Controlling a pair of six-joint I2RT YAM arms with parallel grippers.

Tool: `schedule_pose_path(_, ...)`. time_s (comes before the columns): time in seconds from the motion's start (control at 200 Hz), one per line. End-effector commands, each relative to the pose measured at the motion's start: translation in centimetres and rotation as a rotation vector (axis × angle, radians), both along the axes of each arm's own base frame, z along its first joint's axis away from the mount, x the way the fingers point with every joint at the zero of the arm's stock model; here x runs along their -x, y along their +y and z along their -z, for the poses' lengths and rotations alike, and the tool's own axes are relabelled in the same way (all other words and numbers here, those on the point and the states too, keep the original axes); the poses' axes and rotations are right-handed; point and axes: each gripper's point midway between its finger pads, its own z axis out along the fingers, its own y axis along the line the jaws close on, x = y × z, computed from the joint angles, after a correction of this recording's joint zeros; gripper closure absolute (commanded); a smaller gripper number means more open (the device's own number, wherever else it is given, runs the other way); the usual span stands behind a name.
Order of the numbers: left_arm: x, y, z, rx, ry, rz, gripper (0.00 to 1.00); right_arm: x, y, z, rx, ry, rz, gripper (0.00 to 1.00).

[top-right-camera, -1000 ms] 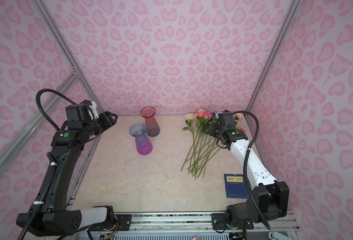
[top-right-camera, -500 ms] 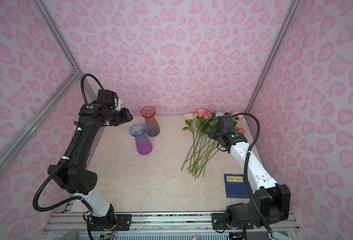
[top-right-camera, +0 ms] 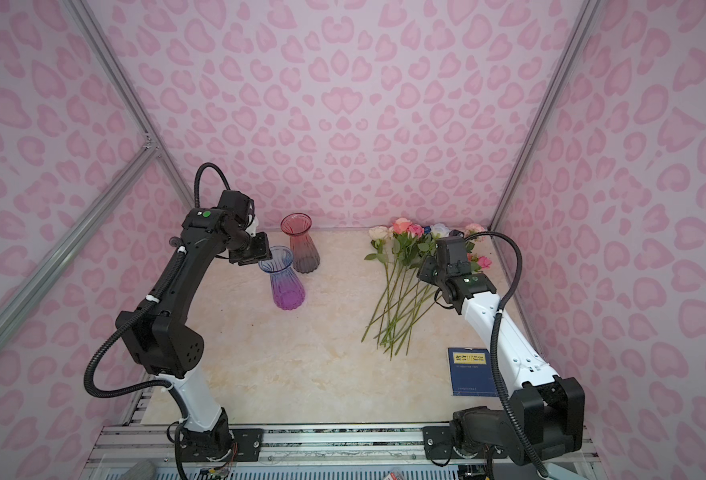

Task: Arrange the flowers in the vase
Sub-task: 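Lower the left gripper and grasp the purple-blue vase rim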

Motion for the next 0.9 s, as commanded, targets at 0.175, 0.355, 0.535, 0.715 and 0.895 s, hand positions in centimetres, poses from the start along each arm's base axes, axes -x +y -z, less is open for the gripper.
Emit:
schedule_pose_path(0.175,-0.6,-0.5,2.0,0.007,0.059,0.023,0.58,0.0,0.0,-1.3,-0.014,-0.064,0.005,0.41)
schedule_pose_path(0.355,-0.6,-0.4,3.4,-0.007,0.097,0.031,0.59,0.4,-0.2,-1.5,-0.01,-0.065,0.009,0.44)
schedule_pose_path(0.535,-0.1,-0.1,4.6,-0.023,0.129,0.034,0.61,0.8,-0.3,-1.6,-0.01,-0.075,0.009,0.48)
schedule_pose_path(0.715,0.7,-0.1,5.2,-0.025,0.153,0.043,0.78,0.8,-0.2,-1.4,-0.011,-0.071,0.002,0.48)
schedule_pose_path(0.895,1.5,0.1,5.5,-0.029,0.164,0.046,0.82,1.0,-0.1,-1.5,-0.003,-0.076,-0.013,0.48)
